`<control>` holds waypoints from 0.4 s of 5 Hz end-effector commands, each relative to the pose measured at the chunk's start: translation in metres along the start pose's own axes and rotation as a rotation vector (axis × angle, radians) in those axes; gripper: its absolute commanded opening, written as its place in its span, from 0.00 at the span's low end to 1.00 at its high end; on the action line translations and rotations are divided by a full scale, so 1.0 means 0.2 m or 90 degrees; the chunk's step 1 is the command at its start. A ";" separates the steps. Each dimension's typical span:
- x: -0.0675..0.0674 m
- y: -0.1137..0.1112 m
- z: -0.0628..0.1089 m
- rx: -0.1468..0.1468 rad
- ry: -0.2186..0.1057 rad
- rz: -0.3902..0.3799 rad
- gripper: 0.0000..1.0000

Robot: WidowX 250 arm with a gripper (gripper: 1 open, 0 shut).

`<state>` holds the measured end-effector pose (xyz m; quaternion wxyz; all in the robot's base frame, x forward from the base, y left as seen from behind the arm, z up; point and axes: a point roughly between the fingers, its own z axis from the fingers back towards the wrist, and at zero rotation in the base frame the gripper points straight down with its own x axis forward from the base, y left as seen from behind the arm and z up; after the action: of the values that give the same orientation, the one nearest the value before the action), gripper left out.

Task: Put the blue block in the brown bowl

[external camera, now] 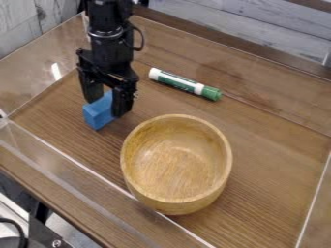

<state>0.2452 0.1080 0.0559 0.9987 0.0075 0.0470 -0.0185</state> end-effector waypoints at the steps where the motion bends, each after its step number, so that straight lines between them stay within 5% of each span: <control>1: 0.02 0.03 0.03 0.006 -0.023 0.009 1.00; 2: 0.03 0.03 0.03 0.004 -0.029 0.012 1.00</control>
<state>0.2468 0.1099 0.0527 0.9990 0.0036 0.0414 -0.0140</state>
